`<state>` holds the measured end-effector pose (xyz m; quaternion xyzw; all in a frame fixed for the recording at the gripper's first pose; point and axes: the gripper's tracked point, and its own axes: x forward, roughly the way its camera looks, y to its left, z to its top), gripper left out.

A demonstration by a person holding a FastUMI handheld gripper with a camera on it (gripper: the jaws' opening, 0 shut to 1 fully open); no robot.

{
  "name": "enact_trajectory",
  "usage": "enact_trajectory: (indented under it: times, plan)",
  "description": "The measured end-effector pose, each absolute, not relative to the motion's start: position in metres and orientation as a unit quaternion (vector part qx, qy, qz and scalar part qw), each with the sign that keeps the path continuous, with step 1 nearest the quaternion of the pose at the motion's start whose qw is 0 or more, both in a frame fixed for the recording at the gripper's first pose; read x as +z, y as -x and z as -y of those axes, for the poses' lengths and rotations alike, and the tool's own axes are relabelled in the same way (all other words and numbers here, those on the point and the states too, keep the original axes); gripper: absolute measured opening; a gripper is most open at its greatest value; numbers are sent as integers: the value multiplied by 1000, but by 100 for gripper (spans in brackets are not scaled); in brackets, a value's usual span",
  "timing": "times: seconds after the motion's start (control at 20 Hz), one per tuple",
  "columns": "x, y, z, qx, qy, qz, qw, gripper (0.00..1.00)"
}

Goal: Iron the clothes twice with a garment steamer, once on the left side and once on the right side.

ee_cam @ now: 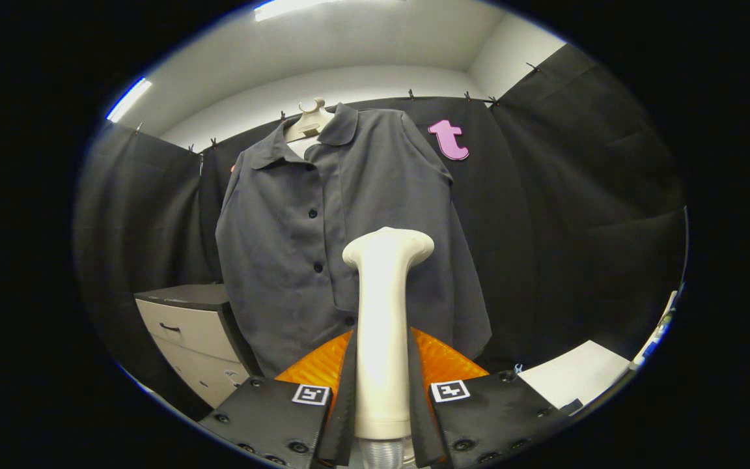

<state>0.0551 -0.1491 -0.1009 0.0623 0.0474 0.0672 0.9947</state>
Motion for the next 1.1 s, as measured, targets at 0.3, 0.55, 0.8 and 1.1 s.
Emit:
enact_trajectory:
  times: [0.3,0.55,0.8,1.1]
  plan:
    - [-125,-41,153,64,-58,-69,994,43]
    - [-151,-29,153,58,-56,-90,993,43]
    - [-174,-18,154,54,-60,-112,990,43]
    - [-172,-2,156,44,-58,-114,991,43]
